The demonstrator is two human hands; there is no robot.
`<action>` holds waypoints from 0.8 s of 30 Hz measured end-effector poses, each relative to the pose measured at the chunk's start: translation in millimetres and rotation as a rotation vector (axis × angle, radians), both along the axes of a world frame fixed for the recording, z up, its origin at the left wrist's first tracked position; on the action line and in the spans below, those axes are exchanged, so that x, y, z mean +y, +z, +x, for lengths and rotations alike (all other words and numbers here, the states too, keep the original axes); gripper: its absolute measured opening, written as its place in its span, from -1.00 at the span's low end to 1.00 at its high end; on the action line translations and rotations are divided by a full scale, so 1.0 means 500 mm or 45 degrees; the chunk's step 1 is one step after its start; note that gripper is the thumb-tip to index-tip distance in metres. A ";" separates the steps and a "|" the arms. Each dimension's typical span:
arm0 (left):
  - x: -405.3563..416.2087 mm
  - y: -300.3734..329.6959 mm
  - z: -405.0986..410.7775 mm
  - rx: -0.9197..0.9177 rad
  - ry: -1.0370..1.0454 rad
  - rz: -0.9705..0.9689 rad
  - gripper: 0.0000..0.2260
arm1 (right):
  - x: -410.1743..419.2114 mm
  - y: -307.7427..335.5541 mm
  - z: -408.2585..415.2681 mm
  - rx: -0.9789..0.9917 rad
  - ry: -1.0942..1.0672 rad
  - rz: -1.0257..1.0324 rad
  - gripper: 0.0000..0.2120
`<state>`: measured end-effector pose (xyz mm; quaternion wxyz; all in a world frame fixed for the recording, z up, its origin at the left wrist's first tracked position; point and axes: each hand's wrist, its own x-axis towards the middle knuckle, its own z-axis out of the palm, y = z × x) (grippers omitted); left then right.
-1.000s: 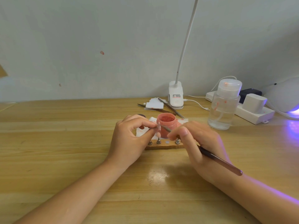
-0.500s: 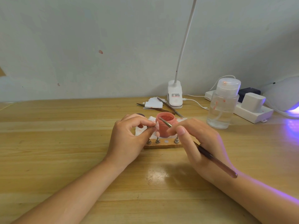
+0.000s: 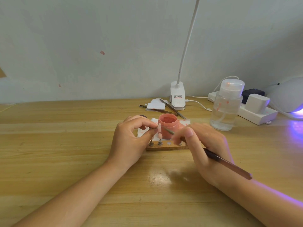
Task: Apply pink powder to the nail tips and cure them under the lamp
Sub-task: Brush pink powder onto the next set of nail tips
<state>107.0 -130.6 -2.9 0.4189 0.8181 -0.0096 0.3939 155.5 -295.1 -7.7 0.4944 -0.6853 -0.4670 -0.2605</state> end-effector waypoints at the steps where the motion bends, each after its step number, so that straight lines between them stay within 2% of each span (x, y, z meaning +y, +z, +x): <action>1: 0.000 0.000 0.000 0.003 -0.009 0.001 -0.73 | 0.002 0.000 0.001 -0.006 -0.020 -0.012 -0.62; 3: -0.001 0.001 0.000 0.003 -0.007 0.002 -0.73 | 0.002 0.001 0.001 -0.015 -0.013 -0.050 -0.63; 6: -0.002 0.002 -0.001 0.002 0.016 -0.002 -0.69 | -0.001 -0.001 0.000 -0.038 0.014 -0.017 -0.53; 10: -0.001 0.002 -0.002 0.005 -0.003 0.000 -0.72 | 0.002 0.000 0.001 -0.045 -0.030 -0.037 -0.65; 14: -0.002 0.002 -0.001 0.006 0.019 -0.005 -0.70 | 0.000 -0.002 0.001 -0.045 0.014 -0.018 -0.53; 18: -0.001 0.001 -0.002 0.001 0.004 -0.009 -0.71 | 0.000 0.001 0.000 -0.030 -0.018 -0.031 -0.65; 22: -0.002 0.001 -0.001 -0.006 0.024 -0.022 -0.68 | -0.001 -0.001 -0.001 -0.025 0.024 -0.037 -0.56; 24: -0.002 0.000 -0.002 -0.008 0.014 -0.027 -0.67 | -0.001 -0.001 0.000 -0.023 -0.010 -0.019 -0.59</action>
